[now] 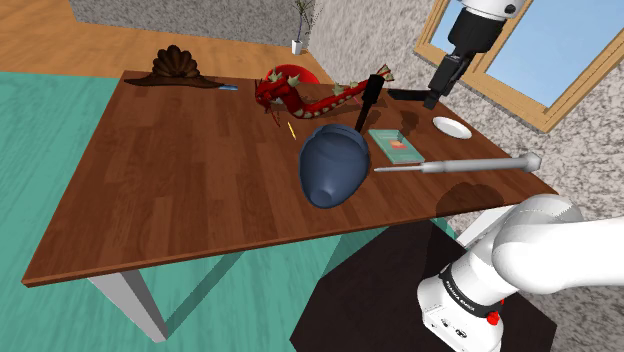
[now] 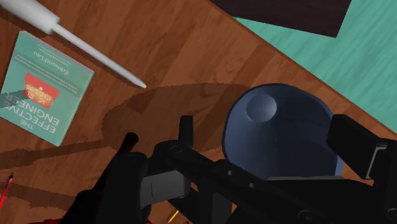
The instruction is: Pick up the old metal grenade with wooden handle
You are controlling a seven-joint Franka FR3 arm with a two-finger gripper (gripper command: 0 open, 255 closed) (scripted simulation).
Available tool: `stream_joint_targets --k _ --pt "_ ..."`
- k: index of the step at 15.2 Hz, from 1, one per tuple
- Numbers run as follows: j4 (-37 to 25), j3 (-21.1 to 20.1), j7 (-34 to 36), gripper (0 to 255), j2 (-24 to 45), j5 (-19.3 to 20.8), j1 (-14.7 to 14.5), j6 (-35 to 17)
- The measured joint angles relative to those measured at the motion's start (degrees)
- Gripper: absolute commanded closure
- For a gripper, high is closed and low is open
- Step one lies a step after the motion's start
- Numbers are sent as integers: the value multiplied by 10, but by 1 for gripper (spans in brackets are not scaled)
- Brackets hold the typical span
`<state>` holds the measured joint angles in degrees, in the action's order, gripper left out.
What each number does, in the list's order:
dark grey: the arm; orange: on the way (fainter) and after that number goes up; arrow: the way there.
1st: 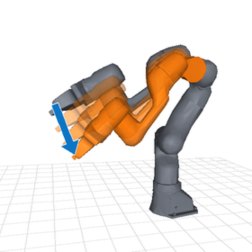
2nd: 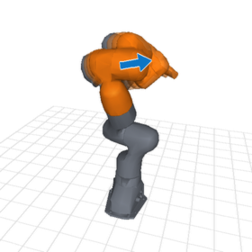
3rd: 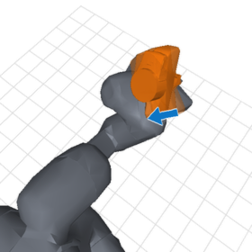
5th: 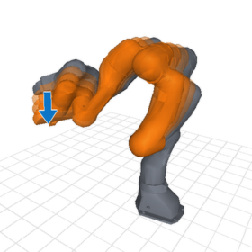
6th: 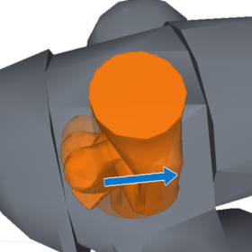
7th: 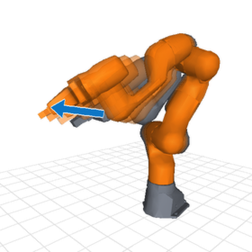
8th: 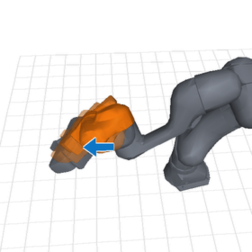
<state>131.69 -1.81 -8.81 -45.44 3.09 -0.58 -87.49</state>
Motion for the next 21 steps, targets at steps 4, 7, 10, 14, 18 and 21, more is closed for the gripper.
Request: stream_joint_targets --k 4,7,10,14,18,21 --pt "-15 18 -17 0 36 8 6 -20" --pt "-40 40 -37 0 91 15 12 -49" --pt "-73 61 -57 0 154 19 17 -79" --pt "-120 90 -89 0 230 17 24 -105" --pt "-182 114 -120 0 312 6 30 -123" --pt "-240 133 -148 0 384 -8 37 -134"
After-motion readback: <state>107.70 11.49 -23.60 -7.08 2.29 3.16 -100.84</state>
